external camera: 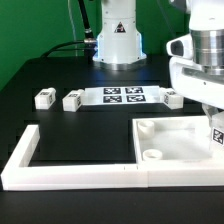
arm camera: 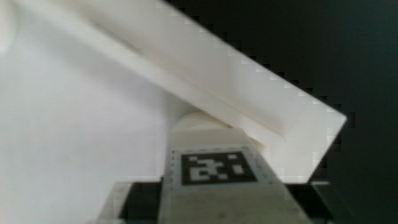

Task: Assemble square table

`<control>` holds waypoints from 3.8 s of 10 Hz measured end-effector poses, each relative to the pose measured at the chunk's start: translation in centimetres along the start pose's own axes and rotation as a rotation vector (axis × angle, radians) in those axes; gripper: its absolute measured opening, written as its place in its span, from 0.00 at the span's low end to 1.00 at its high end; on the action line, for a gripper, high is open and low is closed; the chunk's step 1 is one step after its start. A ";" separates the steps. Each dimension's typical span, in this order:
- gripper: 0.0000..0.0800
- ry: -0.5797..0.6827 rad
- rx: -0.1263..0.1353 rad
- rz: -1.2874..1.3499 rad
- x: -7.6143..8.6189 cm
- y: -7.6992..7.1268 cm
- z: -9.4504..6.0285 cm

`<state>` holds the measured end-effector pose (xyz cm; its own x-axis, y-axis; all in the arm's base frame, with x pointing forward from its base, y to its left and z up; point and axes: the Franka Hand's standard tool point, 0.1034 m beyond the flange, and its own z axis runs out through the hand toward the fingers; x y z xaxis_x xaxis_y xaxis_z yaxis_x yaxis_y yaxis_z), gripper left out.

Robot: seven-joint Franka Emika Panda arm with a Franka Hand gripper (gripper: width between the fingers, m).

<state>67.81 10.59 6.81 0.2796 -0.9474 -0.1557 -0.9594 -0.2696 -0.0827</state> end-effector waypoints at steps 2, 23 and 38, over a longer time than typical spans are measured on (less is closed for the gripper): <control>0.36 -0.022 0.034 0.337 0.0 -0.1 0.3; 0.81 -0.029 -0.021 0.007 -3.1 1.2 -5.5; 0.81 -0.113 -0.088 -1.153 -4.9 11.3 -2.8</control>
Offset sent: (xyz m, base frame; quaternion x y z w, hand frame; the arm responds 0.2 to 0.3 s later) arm -0.0028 0.0026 0.0014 -0.0152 0.0066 0.2065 0.9783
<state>55.51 11.72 9.39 0.9865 -0.1121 -0.1197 -0.1311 -0.9777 -0.1641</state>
